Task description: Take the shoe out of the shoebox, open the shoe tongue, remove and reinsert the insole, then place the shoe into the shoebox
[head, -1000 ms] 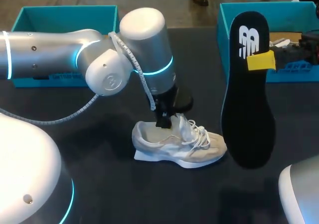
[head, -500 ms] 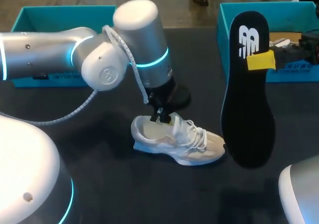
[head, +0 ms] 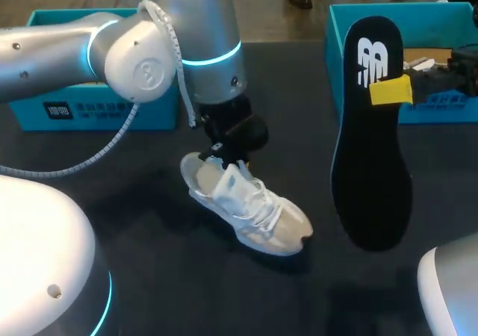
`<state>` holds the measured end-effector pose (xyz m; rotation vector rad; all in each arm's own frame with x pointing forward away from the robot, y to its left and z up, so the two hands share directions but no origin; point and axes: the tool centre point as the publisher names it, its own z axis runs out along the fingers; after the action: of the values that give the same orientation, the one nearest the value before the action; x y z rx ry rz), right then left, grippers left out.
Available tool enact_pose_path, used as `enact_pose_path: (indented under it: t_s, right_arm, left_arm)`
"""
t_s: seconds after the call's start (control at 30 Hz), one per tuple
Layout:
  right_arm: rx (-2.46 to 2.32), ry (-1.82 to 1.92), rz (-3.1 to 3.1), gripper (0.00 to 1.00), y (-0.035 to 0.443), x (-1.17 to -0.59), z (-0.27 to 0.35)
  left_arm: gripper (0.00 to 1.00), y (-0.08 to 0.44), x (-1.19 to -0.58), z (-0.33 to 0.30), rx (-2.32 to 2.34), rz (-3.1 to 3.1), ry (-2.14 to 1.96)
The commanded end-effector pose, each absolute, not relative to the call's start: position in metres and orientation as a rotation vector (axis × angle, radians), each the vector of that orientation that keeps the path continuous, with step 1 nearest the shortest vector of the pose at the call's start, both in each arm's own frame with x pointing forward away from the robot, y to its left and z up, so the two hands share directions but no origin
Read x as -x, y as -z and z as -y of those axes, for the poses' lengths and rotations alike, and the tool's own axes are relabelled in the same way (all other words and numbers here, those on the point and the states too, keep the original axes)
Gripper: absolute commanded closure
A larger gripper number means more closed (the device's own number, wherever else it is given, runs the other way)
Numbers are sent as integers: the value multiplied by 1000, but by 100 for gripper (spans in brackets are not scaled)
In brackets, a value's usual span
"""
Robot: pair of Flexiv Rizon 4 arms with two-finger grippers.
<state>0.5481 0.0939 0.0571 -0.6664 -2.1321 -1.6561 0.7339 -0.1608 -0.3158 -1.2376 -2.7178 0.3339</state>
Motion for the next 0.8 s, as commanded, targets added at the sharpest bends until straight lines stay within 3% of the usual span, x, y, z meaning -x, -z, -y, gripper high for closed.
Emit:
enact_pose_path:
  t_s: [0.03, 0.8]
  right_arm:
    - [665, 1648, 2135, 100, -59, -551, -96]
    - [665, 1648, 2135, 100, -59, -551, -96]
  left_arm:
    - [100, 303, -726, 156, 1385, 2633, -269]
    - [100, 329, -653, 166, 1877, 2268, -39]
